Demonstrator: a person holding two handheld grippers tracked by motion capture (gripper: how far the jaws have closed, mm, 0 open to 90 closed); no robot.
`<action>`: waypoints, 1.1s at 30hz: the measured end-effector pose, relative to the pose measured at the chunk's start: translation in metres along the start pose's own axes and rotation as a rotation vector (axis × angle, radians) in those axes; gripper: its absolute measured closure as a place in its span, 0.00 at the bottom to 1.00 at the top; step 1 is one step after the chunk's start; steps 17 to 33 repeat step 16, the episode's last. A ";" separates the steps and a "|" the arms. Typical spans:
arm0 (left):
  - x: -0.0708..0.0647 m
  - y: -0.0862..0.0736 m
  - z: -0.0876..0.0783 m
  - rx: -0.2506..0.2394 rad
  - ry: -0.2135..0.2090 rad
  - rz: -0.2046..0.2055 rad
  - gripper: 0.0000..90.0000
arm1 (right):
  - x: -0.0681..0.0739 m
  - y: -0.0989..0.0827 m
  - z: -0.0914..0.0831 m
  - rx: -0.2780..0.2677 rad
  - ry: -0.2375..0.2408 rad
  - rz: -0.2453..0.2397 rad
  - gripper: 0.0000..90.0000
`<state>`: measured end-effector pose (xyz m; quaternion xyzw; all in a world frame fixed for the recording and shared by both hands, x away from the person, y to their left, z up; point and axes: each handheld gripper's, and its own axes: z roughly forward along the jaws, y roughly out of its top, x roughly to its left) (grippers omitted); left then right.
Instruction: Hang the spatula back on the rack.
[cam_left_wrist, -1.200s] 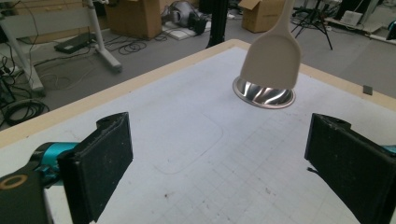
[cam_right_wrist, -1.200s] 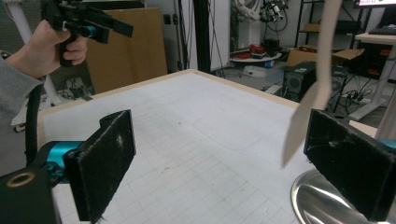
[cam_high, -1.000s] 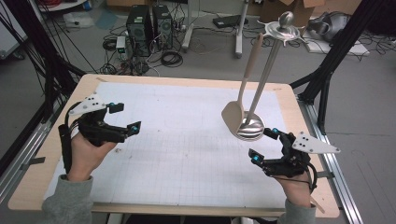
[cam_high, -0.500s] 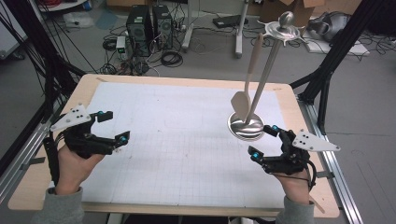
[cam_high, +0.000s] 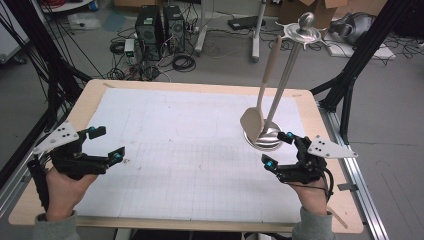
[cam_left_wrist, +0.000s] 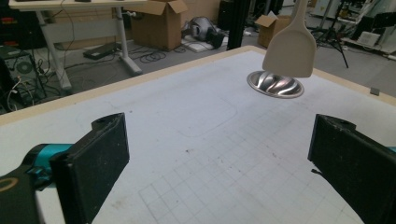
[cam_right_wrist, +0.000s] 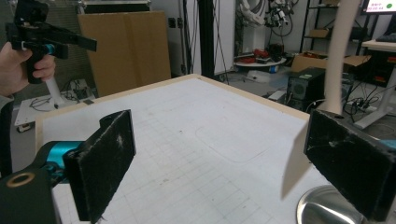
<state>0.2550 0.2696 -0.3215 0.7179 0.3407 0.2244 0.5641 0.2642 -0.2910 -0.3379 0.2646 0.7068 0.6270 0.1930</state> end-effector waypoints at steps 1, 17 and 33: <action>0.001 -0.001 -0.002 -0.003 0.000 0.000 0.06 | 0.000 0.000 0.001 -0.001 0.000 0.000 0.09; 0.006 -0.017 -0.004 0.025 0.020 -0.034 0.06 | 0.001 0.001 0.002 -0.008 -0.015 0.006 0.09; 0.006 -0.017 -0.004 0.025 0.020 -0.034 0.06 | 0.001 0.001 0.002 -0.008 -0.015 0.006 0.09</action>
